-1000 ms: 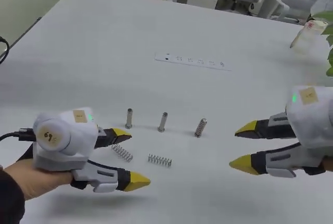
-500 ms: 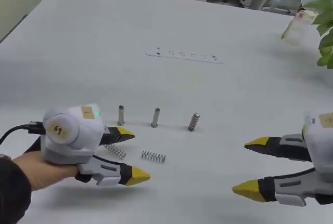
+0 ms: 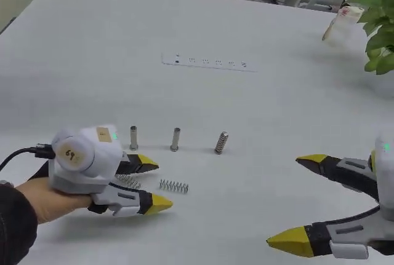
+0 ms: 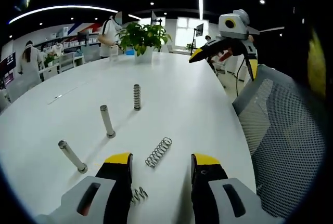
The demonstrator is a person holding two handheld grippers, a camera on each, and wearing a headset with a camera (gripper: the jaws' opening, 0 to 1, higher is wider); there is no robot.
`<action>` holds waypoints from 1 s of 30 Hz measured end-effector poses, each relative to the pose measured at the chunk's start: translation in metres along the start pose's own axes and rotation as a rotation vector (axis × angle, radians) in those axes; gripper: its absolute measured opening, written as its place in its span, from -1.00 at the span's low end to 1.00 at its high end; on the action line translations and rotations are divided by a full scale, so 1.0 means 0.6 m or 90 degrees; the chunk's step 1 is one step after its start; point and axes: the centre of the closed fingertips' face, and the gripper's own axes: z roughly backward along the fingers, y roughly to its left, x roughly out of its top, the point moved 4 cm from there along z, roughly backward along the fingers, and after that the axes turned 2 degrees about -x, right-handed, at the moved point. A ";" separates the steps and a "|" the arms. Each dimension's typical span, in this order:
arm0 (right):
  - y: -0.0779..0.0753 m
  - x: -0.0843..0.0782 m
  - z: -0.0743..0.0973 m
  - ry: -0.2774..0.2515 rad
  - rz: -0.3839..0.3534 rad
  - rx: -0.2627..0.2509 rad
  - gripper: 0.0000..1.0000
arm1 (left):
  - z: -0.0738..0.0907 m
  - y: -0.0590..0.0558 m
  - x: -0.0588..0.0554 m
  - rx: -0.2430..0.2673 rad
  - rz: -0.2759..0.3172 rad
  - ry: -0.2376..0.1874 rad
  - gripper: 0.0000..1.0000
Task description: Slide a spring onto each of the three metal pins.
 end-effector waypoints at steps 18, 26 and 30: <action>-0.006 -0.001 0.010 0.006 -0.010 -0.022 0.88 | -0.024 0.010 -0.019 -0.014 -0.029 0.030 -0.61; -0.004 -0.002 0.008 0.010 -0.007 -0.020 0.86 | -0.023 0.008 -0.023 -0.011 -0.038 0.042 -0.74; -0.006 -0.001 0.009 0.008 -0.007 -0.020 0.84 | -0.020 0.005 -0.023 -0.008 -0.034 0.046 -0.81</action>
